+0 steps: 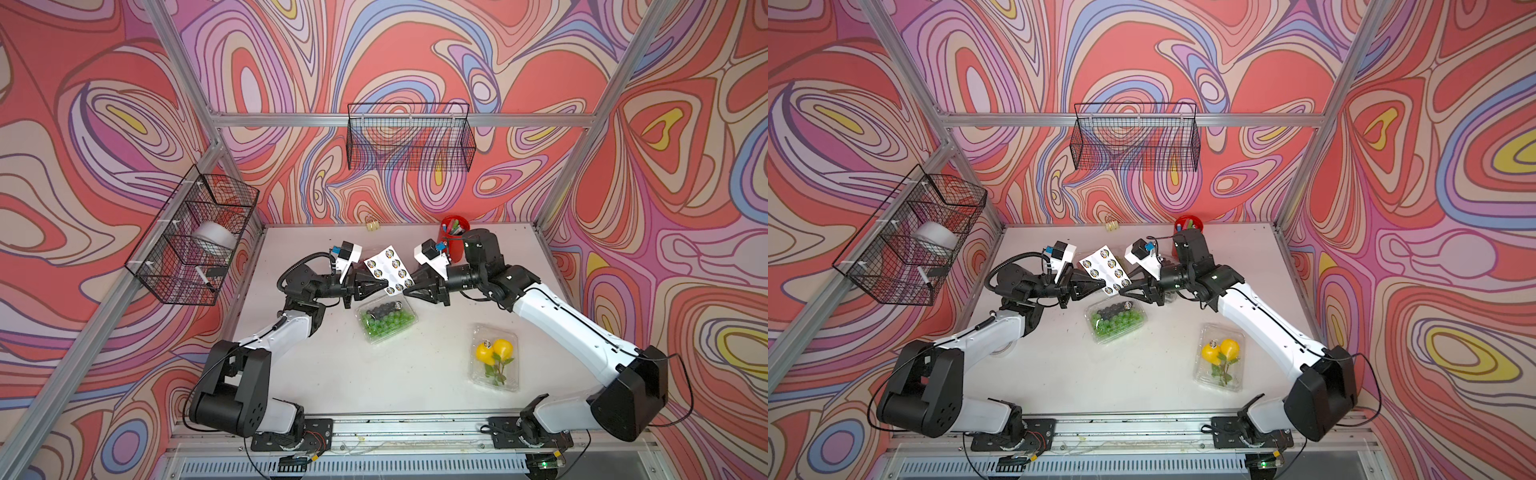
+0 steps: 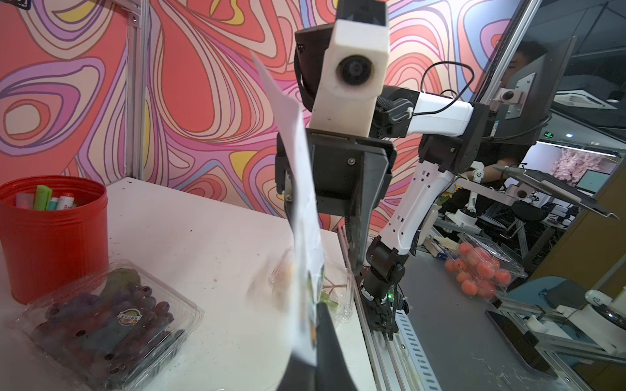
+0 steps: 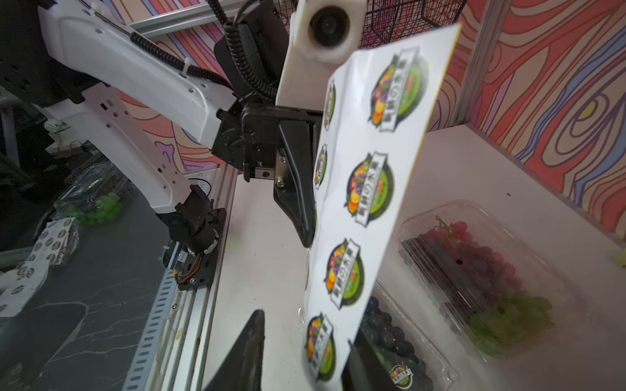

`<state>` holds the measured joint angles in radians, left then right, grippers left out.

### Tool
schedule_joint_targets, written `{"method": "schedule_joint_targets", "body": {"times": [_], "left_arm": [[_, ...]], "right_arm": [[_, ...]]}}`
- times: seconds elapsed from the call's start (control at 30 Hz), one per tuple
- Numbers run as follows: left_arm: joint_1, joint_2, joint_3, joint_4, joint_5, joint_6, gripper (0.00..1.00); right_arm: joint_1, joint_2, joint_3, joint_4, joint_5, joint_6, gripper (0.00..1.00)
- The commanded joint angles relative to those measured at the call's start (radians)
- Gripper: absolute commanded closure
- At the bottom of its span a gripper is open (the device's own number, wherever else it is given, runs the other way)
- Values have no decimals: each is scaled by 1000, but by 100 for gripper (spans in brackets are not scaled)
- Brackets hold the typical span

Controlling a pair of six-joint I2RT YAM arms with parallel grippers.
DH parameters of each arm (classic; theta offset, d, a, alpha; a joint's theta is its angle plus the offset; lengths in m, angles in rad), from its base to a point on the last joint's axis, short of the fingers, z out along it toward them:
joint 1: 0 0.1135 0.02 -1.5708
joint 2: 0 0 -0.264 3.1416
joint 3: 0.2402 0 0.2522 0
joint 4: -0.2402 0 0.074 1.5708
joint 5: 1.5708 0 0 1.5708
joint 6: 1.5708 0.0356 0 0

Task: Label fruit boxes
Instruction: Adjust the label sticker.

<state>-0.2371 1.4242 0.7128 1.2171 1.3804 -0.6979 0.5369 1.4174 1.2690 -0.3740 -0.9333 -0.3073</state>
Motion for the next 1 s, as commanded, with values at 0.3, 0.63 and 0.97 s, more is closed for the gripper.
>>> {"method": "schedule_joint_targets", "body": {"times": [0.3, 0.63, 0.97], "left_arm": [[-7, -105, -1, -155, -11, 159, 100], [-13, -200, 27, -545, -42, 421, 100], [-17, -221, 40, -665, -91, 494, 80]], "right_arm": [[-17, 4, 46, -25, -75, -3, 77], [-20, 6, 45, -24, -112, 13, 90], [-29, 13, 46, -14, -122, 23, 100]]}}
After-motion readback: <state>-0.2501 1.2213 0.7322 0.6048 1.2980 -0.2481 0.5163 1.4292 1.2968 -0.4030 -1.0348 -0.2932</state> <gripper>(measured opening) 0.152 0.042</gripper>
